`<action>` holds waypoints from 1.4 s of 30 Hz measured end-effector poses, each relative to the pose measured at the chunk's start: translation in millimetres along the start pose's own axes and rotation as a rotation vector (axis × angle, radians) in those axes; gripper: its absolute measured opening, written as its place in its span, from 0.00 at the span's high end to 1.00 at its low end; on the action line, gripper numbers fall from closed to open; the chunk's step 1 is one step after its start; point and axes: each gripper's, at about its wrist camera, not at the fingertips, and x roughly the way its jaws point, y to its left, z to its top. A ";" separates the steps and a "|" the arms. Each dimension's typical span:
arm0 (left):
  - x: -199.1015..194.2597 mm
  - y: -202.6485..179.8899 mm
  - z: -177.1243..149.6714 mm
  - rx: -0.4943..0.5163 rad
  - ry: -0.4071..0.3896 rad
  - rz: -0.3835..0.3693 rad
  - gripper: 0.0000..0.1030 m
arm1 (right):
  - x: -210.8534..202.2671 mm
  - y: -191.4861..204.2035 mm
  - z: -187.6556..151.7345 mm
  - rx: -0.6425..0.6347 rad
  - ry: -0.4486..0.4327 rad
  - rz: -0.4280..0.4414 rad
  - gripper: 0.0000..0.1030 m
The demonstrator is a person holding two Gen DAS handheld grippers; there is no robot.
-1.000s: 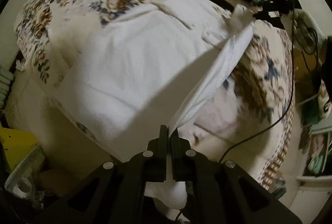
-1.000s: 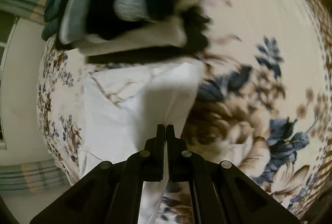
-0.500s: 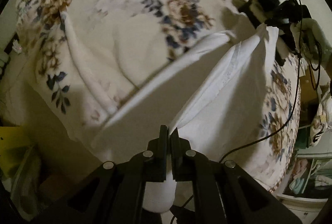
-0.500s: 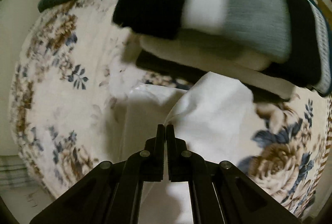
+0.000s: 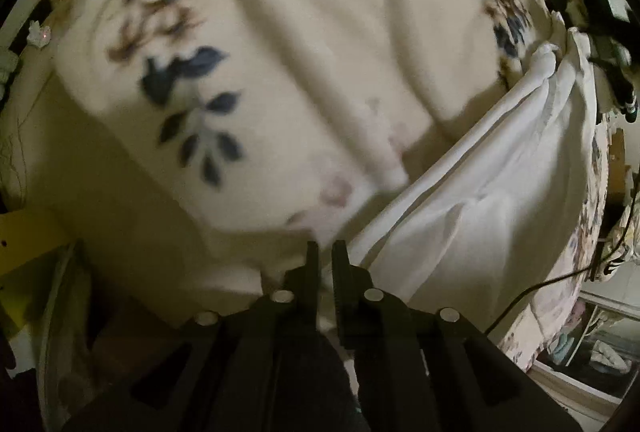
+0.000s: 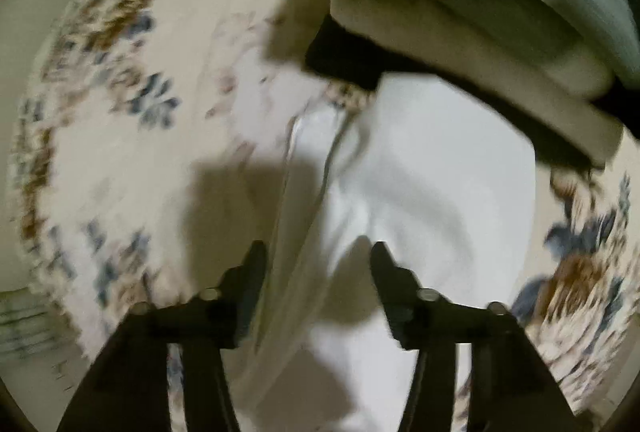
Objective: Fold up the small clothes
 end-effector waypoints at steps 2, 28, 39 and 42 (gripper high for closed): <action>-9.0 -0.3 -2.1 -0.003 -0.011 -0.020 0.74 | -13.0 -8.7 -29.7 -0.004 0.002 0.015 0.38; -31.4 -46.8 6.1 0.163 -0.083 0.072 1.00 | 45.9 -70.5 -473.9 0.465 0.392 0.237 0.99; -15.3 -1.1 23.1 0.132 -0.019 0.116 0.99 | 58.0 -23.6 -499.3 0.279 0.419 0.174 1.00; -23.9 -0.6 20.8 0.136 -0.017 0.078 0.98 | 60.3 -24.6 -495.1 0.255 0.406 0.192 0.96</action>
